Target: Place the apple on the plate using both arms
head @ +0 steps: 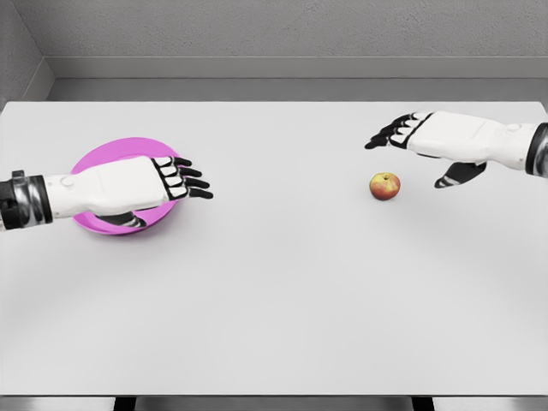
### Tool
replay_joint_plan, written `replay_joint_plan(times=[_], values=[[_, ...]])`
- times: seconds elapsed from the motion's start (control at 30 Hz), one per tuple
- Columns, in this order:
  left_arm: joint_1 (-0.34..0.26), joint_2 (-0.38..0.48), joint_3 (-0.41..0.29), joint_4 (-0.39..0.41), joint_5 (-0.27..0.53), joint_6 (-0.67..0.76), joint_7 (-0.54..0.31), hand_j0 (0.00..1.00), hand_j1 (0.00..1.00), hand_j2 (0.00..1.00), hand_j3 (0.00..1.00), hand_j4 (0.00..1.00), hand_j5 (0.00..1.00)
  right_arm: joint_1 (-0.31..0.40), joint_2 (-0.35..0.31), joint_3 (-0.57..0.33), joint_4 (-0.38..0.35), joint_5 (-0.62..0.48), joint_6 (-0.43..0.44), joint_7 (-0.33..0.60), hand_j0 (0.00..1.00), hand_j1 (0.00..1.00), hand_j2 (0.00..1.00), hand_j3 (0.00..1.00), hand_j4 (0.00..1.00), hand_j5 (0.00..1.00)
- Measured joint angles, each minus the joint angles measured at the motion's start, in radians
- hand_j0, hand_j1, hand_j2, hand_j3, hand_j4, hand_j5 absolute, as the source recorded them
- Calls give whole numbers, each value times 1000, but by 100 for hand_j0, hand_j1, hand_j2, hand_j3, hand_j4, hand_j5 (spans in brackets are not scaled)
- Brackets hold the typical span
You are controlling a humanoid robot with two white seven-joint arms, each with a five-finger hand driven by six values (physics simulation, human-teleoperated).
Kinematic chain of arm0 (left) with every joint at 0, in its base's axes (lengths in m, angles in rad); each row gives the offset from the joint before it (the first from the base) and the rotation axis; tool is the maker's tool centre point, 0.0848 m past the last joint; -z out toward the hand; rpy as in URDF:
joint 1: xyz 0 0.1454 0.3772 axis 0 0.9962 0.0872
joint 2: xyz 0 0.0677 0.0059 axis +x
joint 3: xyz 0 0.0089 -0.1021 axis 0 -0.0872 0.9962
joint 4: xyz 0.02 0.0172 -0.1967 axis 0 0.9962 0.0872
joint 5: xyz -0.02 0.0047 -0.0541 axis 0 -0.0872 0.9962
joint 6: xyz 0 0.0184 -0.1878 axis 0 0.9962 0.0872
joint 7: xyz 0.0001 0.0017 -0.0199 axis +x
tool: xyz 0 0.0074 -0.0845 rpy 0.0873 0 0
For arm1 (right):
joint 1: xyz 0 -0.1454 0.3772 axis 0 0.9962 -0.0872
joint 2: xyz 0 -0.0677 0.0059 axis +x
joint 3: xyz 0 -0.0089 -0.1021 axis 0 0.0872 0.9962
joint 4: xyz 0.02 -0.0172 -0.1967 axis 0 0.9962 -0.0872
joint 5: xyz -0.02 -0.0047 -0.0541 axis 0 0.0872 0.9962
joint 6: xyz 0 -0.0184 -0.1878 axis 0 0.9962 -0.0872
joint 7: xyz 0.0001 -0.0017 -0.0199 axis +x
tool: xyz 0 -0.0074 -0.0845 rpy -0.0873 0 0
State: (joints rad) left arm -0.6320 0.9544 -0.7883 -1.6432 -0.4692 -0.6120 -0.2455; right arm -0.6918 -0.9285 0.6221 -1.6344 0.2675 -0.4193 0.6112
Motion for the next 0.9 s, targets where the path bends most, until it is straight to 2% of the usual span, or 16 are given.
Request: replay_joint_plan(times=[0.13,0.23,0.4,0.47,0.57,0.63,0.73,0.9], values=[[0,-7,-1,0,-5,0,-18,100,100,100,100,100,100,-2,4,0,-13,3,-3,0,100,100,100,100,100,100],[2,-13,-1,0,-6,0,-25,100,100,100,100,100,100,-11,4,-2,-15,3,-54,0,100,100,100,100,100,100],[2,-17,-1,0,-6,0,-38,100,100,100,100,100,100,23,-6,-42,10,-7,-108,0,100,100,100,100,100,100],[2,-17,-1,0,-6,0,-40,100,100,100,100,100,100,32,0,-47,50,-83,-118,0,100,100,100,100,100,100],[2,-18,-1,0,-6,0,-41,100,100,100,100,100,100,23,45,-43,148,-204,-122,0,100,100,100,100,100,100],[0,-18,-1,0,-6,0,-42,100,100,100,100,100,100,-23,76,-22,220,-240,-122,0,100,100,100,100,100,100],[2,-18,-1,0,-6,0,-46,100,100,100,100,100,100,-28,107,20,308,-259,-119,0,100,100,100,100,100,100],[2,-20,-1,0,-6,0,-50,100,100,100,100,100,100,-25,119,81,353,-223,-97,0,100,100,100,100,100,100]])
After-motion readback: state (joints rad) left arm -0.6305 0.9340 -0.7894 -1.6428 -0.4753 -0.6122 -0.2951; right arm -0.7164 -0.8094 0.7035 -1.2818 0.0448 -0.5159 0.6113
